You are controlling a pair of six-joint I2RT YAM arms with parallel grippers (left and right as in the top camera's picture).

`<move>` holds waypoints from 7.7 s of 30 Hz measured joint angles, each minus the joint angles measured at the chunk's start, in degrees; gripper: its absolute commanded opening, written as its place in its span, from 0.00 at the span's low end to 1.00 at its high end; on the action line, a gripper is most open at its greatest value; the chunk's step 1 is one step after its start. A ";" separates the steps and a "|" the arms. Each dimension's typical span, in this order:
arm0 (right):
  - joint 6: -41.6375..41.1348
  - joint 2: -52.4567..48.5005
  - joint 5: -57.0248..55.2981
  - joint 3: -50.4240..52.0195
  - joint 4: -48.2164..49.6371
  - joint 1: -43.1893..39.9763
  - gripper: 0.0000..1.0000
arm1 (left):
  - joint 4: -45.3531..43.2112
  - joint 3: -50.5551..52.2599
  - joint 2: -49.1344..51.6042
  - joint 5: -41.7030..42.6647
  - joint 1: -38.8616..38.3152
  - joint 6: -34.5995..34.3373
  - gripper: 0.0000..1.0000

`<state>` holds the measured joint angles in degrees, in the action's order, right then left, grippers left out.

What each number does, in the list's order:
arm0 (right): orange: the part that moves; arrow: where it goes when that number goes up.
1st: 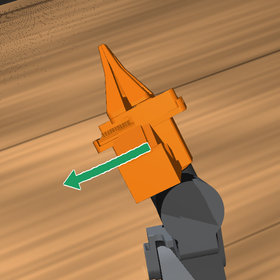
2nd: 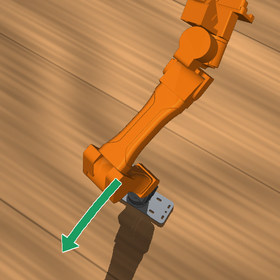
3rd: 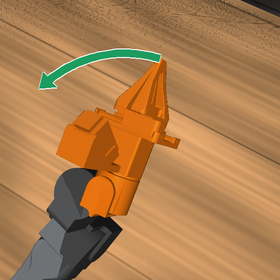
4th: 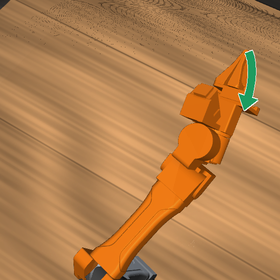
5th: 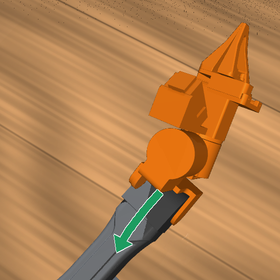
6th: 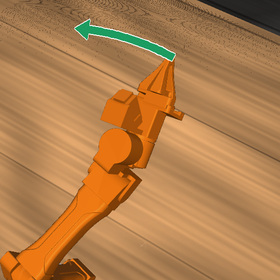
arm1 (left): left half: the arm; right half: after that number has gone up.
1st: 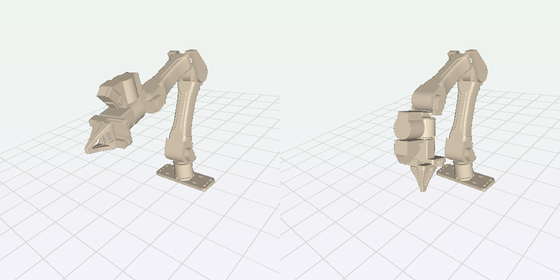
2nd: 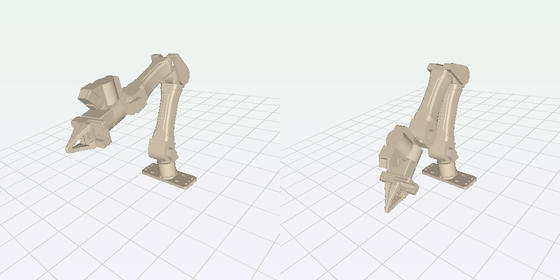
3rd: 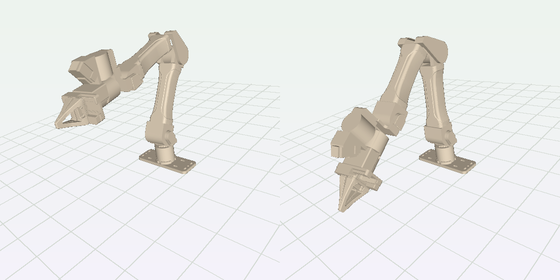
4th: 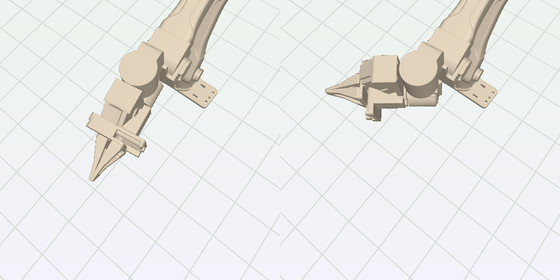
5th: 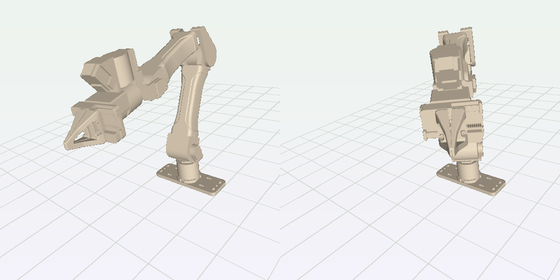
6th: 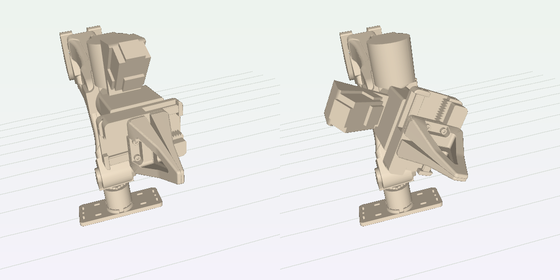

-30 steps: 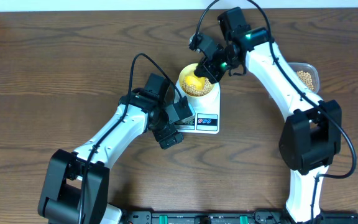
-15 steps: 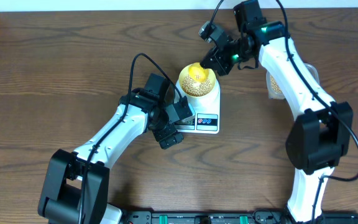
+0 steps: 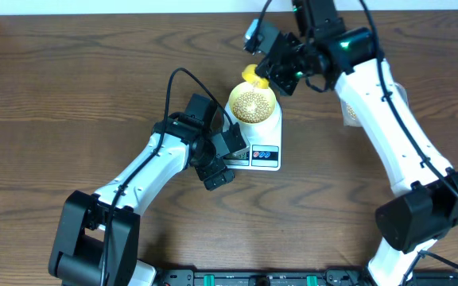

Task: Scoop item into bowl and weigh 50g on scale

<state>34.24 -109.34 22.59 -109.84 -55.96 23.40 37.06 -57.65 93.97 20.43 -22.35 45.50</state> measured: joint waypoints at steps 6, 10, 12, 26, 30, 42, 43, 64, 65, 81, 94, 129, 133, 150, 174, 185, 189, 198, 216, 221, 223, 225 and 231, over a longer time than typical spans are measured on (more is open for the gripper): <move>1.36 -0.04 -4.61 0.00 -0.11 1.64 0.01 | 0.00 0.00 0.00 0.00 0.00 0.00 0.98; 1.64 -0.04 -5.81 0.00 0.20 1.62 0.01 | 0.00 0.00 0.00 0.00 0.00 0.00 0.98; 1.62 -0.04 -6.19 0.00 0.52 1.46 0.01 | 0.00 0.00 0.00 0.00 0.00 0.00 0.98; -4.63 -0.04 -6.95 0.00 7.82 -2.80 0.01 | 0.00 0.00 0.00 0.00 0.00 0.00 0.98; -8.07 -0.04 -6.60 0.00 9.81 -4.68 0.01 | 0.02 0.00 0.00 0.00 0.00 0.00 0.98; -10.47 -3.48 -2.47 0.00 16.06 -9.79 0.01 | 0.00 0.00 0.00 0.00 0.00 0.00 0.98; -10.60 -4.17 -2.38 0.00 16.79 -9.79 0.01 | 0.00 0.00 0.00 0.00 0.00 0.00 0.98; -15.04 -10.14 7.82 0.00 22.58 -9.53 0.01 | 0.00 0.00 0.00 0.00 0.00 0.00 0.98; -15.72 -10.43 7.89 0.00 22.53 -9.38 0.01 | 0.00 0.00 0.00 0.00 0.00 0.00 0.98; -18.67 -12.15 8.59 0.00 19.82 -7.26 0.01 | 0.00 0.00 0.00 0.00 0.00 0.00 0.98; -18.69 -12.15 8.70 0.02 20.02 -6.99 0.01 | 0.00 0.00 0.00 0.00 0.00 0.00 0.98; -21.42 -13.11 8.68 2.23 20.15 -4.94 0.01 | 0.00 0.00 0.00 0.00 0.00 0.00 0.98; -23.10 -13.11 8.68 2.23 20.13 -4.94 0.01 | 0.00 0.00 0.00 0.00 0.00 0.00 0.98; -24.37 -13.11 8.70 2.23 19.76 -4.94 0.01 | 0.00 0.00 0.00 0.00 0.00 0.00 0.98; -24.63 -13.11 8.48 2.27 28.15 -7.48 0.01 | 0.02 0.00 0.00 0.00 0.00 0.00 0.98; -24.81 -13.07 8.52 2.29 29.09 -9.07 0.01 | 0.00 0.00 0.00 0.00 0.00 0.00 0.98; -24.83 -12.39 8.61 2.36 33.42 -10.23 0.01 | 0.02 0.00 0.00 0.00 0.00 0.00 0.98; -25.88 -9.97 8.63 2.34 51.17 -14.08 0.01 | 0.00 0.00 0.00 0.00 0.00 0.00 0.98; -26.32 -9.84 6.99 2.34 62.60 -13.90 0.01 | 0.00 0.00 0.00 -0.02 0.00 0.00 0.98; -26.32 -9.84 6.67 2.34 61.13 -13.90 0.01 | 0.00 0.00 0.00 -0.02 0.00 0.00 0.98; -26.34 -9.84 6.49 2.34 60.00 -13.90 0.01 | 0.00 0.00 0.00 -0.02 0.00 0.00 0.98; -26.34 -9.84 6.34 2.34 59.12 -13.90 0.01 | 0.00 0.00 0.00 -0.02 0.00 0.00 0.98; -26.36 -9.84 6.32 2.34 56.98 -13.90 0.01 | 0.00 0.00 0.00 -0.02 0.00 0.00 0.98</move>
<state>7.88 -119.17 28.91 -107.50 1.02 9.50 37.06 -57.65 93.97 20.40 -22.35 45.50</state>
